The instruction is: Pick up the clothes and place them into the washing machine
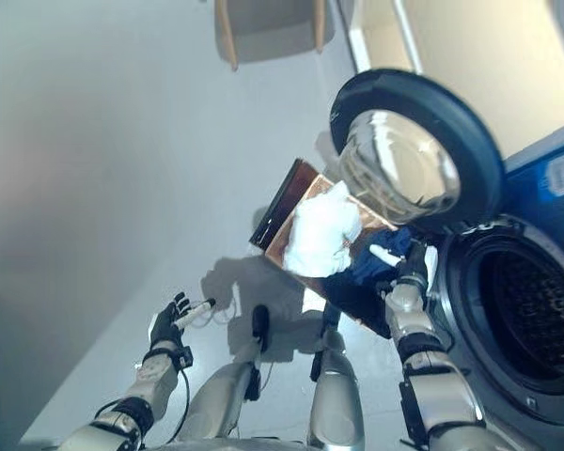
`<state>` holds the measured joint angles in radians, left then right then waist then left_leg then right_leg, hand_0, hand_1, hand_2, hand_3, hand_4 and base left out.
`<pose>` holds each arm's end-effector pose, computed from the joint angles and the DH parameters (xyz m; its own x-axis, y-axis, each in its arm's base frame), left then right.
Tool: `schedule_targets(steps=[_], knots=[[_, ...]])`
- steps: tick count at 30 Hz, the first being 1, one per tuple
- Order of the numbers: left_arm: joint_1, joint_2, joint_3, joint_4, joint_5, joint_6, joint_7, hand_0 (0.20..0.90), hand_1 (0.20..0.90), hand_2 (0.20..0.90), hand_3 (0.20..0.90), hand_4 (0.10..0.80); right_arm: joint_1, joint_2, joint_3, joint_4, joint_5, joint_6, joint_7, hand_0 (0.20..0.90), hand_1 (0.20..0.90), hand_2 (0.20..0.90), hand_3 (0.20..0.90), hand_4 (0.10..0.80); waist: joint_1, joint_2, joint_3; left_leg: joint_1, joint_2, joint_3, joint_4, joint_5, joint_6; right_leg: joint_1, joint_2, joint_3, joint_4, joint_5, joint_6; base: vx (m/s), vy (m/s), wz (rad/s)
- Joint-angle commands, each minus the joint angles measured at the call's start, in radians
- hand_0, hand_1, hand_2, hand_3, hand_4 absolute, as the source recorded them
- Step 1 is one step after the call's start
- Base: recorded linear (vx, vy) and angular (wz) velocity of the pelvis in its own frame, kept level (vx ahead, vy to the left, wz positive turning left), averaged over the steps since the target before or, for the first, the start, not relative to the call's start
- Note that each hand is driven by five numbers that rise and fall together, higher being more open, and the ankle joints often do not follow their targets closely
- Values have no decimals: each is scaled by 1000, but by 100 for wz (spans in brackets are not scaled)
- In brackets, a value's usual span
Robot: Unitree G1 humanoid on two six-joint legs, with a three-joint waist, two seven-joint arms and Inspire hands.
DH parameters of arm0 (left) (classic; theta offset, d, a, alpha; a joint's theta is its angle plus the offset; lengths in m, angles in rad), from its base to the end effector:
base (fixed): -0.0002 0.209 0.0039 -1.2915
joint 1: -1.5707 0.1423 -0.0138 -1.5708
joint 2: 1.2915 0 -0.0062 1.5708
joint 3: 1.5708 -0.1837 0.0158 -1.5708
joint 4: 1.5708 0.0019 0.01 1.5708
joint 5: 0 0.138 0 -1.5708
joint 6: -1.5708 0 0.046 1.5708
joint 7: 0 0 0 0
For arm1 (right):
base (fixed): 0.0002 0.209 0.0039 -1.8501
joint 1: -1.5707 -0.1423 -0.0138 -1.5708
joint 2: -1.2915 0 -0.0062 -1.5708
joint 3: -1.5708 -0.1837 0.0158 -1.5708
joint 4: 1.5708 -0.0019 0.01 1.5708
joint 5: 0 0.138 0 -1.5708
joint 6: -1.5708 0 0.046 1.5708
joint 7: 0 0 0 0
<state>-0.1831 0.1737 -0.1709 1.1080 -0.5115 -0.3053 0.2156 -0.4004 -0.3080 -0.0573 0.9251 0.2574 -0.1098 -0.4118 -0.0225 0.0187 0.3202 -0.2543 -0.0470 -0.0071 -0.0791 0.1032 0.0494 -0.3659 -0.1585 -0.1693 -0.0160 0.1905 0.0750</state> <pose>0.1662 0.1916 -0.0827 0.7326 0.3268 -0.5970 -0.3866 0.9218 0.0301 0.2513 -0.2366 -0.0059 0.7584 -0.5721 -0.3124 0.5372 0.8200 -0.1975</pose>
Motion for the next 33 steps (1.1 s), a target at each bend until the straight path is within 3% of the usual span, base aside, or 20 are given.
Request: schedule_targets(steps=[1, 4, 6, 7, 8, 9, 10, 16, 21, 28, 33], knots=[[6, 54, 38, 59, -38, -53, 10, 900, 900, 900, 900, 800, 89, 10, -51, -128, 148, -151, -13, 200, 200, 200, 200, 300, -11, -3, -85, 9, 10, -5, 37, -66, -81, -11, -51, 40, 84, -47, 52, -14, 11, -9], [5, 52, 36, 65, -47, -61, 14, 900, 900, 900, 900, 800, 122, 48, -102, -163, 257, -208, -5, 200, 200, 200, 200, 300, -18, 3, -87, 13, 8, 2, 35, -67, -79, -17, -49, 48, 90, -50, 51, -14, 18, -16], [9, 42, 27, 70, -66, -76, 16, 900, 900, 900, 900, 800, 137, 111, -184, -203, 458, -306, 13, 200, 200, 200, 200, 300, -28, 20, -89, 22, 9, 11, 26, -73, -79, -21, -44, 56, 95, -57, 50, 7, 17, -14], [8, 43, 27, 71, -66, -76, 16, 900, 900, 900, 900, 800, 137, 110, -185, -202, 460, -307, 15, 200, 200, 200, 200, 300, -28, 19, -89, 19, 7, 11, 25, -68, -78, -23, -46, 56, 92, -53, 50, 13, 23, -10], [12, 31, 17, 72, -82, -79, 14, 900, 900, 900, 900, 800, 123, 150, -239, -190, 615, -370, 48, 200, 200, 200, 200, 300, -30, 32, -96, 22, 8, 15, 17, -69, -79, -26, -43, 58, 91, -55, 50, -1, 18, -5], [12, 31, 17, 72, -82, -79, 14, 900, 900, 900, 900, 800, 122, 150, -239, -189, 616, -370, 49, 200, 200, 200, 200, 300, -30, 31, -97, 21, 7, 16, 17, -68, -79, -27, -44, 58, 90, -54, 50, 24, 36, -7], [15, 17, 3, 67, -96, -77, 14, 900, 900, 900, 900, 800, 109, 199, -296, -207, 758, -436, 67, 200, 200, 200, 200, 300, -33, 45, -102, 21, 6, 16, 15, -69, -78, -31, -43, 61, 91, -56, 51, 0, 0, 0], [19, -6, -20, 67, -116, -72, 9, 900, 900, 900, 900, 800, 89, 224, -341, -205, 860, -489, 50, 200, 200, 200, 200, 300, -38, 67, -111, 13, 1, 18, 13, -70, -79, -45, -45, 69, 92, -58, 50, -7, 9, -2], [17, -21, -56, 59, -126, -75, 4, 900, 900, 900, 900, 800, -18, 148, -411, -92, 912, -519, 0, 200, 200, 200, 200, 300, -30, 102, -95, -10, -7, 25, 7, -61, -81, -75, -47, 83, 93, -53, 47, -16, 7, -2], [31, -44, -131, 35, -117, -75, -17, 900, 900, 900, 900, 800, -234, -91, -502, 121, 956, -508, -80, 200, 200, 200, 200, 300, -9, 193, -70, -55, -23, 40, -3, -48, -86, -140, -56, 112, 98, -47, 39, -16, 38, -5], [32, -59, -161, 33, -120, -75, -24, 900, 900, 900, 900, 800, -308, -197, -500, 164, 937, -491, -117, 200, 200, 200, 200, 300, -2, 234, -71, -86, -23, 54, -8, -44, -96, -183, -56, 128, 98, -45, 37, 14, 8, -6]])
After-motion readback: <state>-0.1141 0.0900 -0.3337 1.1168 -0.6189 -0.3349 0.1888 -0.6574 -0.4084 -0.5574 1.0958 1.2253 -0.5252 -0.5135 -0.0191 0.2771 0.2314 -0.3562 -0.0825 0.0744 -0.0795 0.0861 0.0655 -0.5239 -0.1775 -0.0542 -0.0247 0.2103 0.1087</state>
